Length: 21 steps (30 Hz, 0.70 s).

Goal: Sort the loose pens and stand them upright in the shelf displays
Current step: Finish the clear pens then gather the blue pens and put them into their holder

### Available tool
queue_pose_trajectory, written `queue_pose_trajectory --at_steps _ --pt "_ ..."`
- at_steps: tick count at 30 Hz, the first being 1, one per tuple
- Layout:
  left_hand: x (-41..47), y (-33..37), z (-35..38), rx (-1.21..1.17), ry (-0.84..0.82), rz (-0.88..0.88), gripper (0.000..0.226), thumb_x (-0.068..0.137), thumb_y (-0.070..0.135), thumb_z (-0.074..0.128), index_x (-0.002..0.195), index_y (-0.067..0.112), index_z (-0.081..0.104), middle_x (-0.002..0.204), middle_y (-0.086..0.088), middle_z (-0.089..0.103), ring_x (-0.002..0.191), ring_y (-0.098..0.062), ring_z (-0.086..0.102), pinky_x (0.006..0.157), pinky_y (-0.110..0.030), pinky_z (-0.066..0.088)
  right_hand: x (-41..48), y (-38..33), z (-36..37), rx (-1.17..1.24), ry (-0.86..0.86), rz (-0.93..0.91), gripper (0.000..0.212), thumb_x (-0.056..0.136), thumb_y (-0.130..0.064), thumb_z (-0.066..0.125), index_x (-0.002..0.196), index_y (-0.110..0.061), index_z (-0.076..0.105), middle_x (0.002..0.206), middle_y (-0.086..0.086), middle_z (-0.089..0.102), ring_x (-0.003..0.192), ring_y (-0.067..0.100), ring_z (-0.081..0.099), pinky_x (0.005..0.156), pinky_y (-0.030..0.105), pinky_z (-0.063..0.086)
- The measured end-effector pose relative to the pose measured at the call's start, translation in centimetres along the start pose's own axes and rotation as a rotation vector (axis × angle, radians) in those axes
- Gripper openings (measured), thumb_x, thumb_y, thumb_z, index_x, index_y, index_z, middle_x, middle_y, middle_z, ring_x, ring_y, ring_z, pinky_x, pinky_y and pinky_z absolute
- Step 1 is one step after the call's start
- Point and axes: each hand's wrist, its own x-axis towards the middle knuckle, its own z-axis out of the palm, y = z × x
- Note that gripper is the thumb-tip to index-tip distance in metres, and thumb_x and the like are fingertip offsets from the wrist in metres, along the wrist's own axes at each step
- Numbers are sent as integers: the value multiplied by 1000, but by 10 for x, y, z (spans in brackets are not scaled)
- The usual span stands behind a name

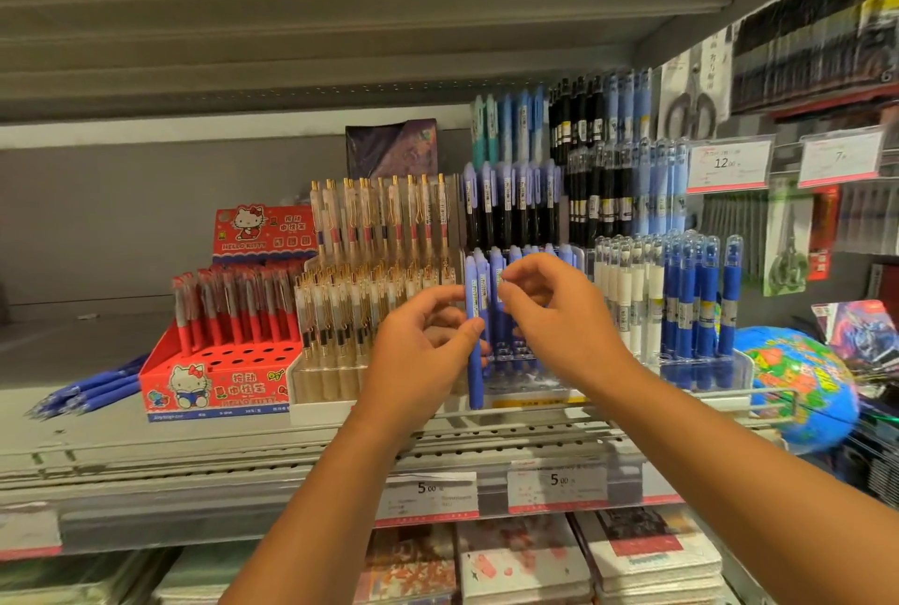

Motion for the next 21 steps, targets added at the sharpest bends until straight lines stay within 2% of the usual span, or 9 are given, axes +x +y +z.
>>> queue_pose_trajectory --at_steps 3,7,10,13,15,17,21 --pt "-3 0 3 138 -12 89 29 89 8 70 107 30 66 83 -1 69 72 -18 71 68 -35 61 -5 -14 -5 168 -60 46 12 89 -24 70 97 -27 62 89 -2 67 74 22 68 68 46 60" --pt "-7 0 7 276 -40 190 32 88 8 71 105 34 63 80 18 67 66 -3 66 65 -22 55 -13 -22 -7 169 -100 22 23 84 -21 77 99 -26 61 90 1 65 60 15 67 58 35 61" --pt "-7 2 8 348 -53 211 30 88 11 73 107 32 64 77 16 65 63 -2 62 65 -21 55 -14 -19 -9 136 -81 25 21 85 -19 75 99 -25 61 90 0 63 65 20 68 62 42 61" --pt "-7 7 8 566 -90 319 29 90 21 70 118 27 65 92 15 68 81 -2 64 70 -21 55 -13 -16 -12 148 -63 28 19 86 -17 74 98 -25 62 90 -1 63 67 19 69 63 44 61" --pt "-4 14 6 776 -83 445 33 91 32 63 122 24 63 103 11 67 90 -6 63 74 -29 56 -11 -16 -16 180 -32 24 20 86 -14 74 98 -26 62 89 -2 64 69 17 69 61 42 61" --pt "5 24 2 907 -66 544 33 89 32 61 120 20 63 108 7 64 96 -12 60 79 -34 54 -6 -17 -21 209 11 17 20 86 -12 73 97 -25 62 89 -3 64 71 15 68 60 38 62" --pt "35 40 -7 1106 -49 587 41 86 32 67 124 20 59 118 4 59 110 -18 55 92 -41 47 6 -20 -27 228 102 -31 19 88 -15 73 97 -26 61 91 -2 64 79 12 67 60 32 61"
